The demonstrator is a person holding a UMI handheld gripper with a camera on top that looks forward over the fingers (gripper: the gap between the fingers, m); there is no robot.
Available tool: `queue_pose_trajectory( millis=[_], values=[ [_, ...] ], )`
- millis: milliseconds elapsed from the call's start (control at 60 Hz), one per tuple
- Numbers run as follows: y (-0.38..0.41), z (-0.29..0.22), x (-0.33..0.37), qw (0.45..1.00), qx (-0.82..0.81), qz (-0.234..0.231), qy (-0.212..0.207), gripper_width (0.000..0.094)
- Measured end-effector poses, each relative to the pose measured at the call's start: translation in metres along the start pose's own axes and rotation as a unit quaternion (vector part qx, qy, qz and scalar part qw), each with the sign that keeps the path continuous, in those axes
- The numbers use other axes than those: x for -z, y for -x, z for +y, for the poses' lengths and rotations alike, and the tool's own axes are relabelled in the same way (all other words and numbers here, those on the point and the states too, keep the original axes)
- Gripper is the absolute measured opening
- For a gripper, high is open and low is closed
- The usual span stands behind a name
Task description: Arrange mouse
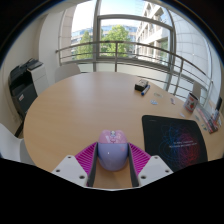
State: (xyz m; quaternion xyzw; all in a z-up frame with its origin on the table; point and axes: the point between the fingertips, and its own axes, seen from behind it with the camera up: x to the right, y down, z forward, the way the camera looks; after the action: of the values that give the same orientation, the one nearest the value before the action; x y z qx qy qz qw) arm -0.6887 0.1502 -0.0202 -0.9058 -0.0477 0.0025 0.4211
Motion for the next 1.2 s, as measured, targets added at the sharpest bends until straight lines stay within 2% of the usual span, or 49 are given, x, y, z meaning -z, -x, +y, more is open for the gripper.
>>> queue_pose_trajectory(
  millis=[117,183,350,400,450,517,583,700,850,883,983,1033,1200],
  values=[
    [0.003,-0.003,0.001,1.000,-0.002,-0.008,0.006,0.0433],
    [0.011,-0.015,0.010,1.000,0.008,-0.030,0.003,0.0425],
    [-0.012,-0.113,0.068,0.994,-0.017,-0.067,-0.087,0.0421],
    [-0.041,-0.137,0.085,0.991,-0.023,-0.056,-0.117,0.0421],
    [-0.072,-0.150,0.091,0.991,-0.023,-0.044,-0.125,0.0420],
    [-0.120,-0.137,0.080,0.993,-0.035,-0.021,-0.114,0.0418],
    [-0.167,-0.101,0.058,0.996,-0.039,0.008,-0.074,0.0419],
    [-0.216,-0.034,0.029,0.998,-0.047,0.026,-0.009,0.0420],
    [-0.228,0.014,0.011,0.998,-0.053,0.008,0.034,0.0552],
    [-0.230,0.013,0.013,0.998,-0.051,0.007,0.028,0.0578],
    [-0.237,0.003,0.026,0.999,-0.025,0.026,0.015,0.0858],
    [-0.238,-0.003,0.033,0.999,-0.019,0.031,0.013,0.0831],
    [-0.229,-0.020,0.075,0.999,-0.019,0.040,-0.005,0.0846]
  ],
)
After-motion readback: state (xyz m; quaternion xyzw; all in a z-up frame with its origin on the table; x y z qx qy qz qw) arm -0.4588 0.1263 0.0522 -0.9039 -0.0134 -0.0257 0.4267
